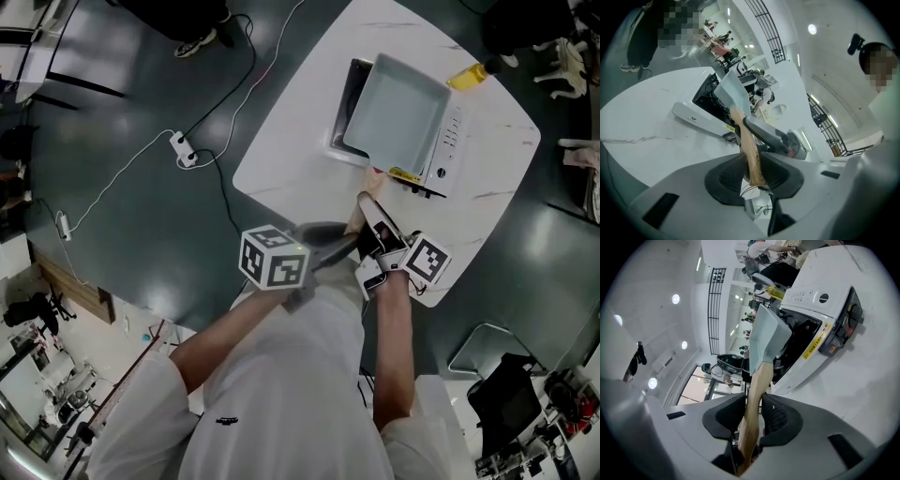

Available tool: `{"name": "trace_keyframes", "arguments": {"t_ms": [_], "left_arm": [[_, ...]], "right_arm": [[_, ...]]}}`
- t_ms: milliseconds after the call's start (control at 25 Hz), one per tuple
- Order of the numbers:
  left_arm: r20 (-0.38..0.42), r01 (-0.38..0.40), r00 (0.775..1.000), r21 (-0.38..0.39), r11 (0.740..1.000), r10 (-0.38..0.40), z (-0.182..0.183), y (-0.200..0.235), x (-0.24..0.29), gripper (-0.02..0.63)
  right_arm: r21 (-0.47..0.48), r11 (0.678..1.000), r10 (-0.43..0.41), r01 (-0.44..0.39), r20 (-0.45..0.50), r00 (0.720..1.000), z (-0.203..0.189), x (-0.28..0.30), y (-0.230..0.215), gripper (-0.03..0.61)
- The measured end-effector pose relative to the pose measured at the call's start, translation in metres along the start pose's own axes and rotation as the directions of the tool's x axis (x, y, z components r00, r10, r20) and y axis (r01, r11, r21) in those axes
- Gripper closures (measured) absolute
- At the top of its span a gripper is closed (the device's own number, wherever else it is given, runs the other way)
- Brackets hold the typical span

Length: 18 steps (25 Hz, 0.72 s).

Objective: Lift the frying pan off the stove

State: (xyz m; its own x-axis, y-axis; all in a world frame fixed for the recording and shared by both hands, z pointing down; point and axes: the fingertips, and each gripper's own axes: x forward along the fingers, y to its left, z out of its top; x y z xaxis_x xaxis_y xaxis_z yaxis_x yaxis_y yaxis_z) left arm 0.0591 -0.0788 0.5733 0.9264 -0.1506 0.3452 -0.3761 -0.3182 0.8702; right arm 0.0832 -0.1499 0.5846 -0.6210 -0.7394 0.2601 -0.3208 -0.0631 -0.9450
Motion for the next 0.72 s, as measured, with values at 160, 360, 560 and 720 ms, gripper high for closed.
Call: {"name": "trace_keyframes", "arguments": {"t_ms": [160, 360, 560, 720], "left_arm": [[0.007, 0.021, 1.000, 0.030, 0.999, -0.021, 0.000, -0.021, -0.012, 0.518], [0.019, 0.036, 0.999, 0.065, 0.997, -0.038, 0.005, -0.042, -0.024, 0.517], [0.037, 0.052, 0.998, 0.117, 0.992, -0.057, 0.015, -0.061, -0.036, 0.515], [0.052, 0.070, 0.996, 0.157, 0.985, -0.079, 0.020, -0.084, -0.049, 0.514]], "right_arm": [[-0.037, 0.999, 0.022, -0.021, 0.018, 1.000, -0.003, -0.009, 0.028, 0.480], [-0.075, 0.996, 0.044, -0.042, 0.031, 0.999, -0.002, -0.016, 0.054, 0.479], [-0.121, 0.990, 0.078, -0.071, 0.051, 0.996, 0.001, -0.020, 0.084, 0.479], [-0.158, 0.983, 0.107, -0.095, 0.073, 0.992, 0.001, -0.029, 0.113, 0.479]]}}
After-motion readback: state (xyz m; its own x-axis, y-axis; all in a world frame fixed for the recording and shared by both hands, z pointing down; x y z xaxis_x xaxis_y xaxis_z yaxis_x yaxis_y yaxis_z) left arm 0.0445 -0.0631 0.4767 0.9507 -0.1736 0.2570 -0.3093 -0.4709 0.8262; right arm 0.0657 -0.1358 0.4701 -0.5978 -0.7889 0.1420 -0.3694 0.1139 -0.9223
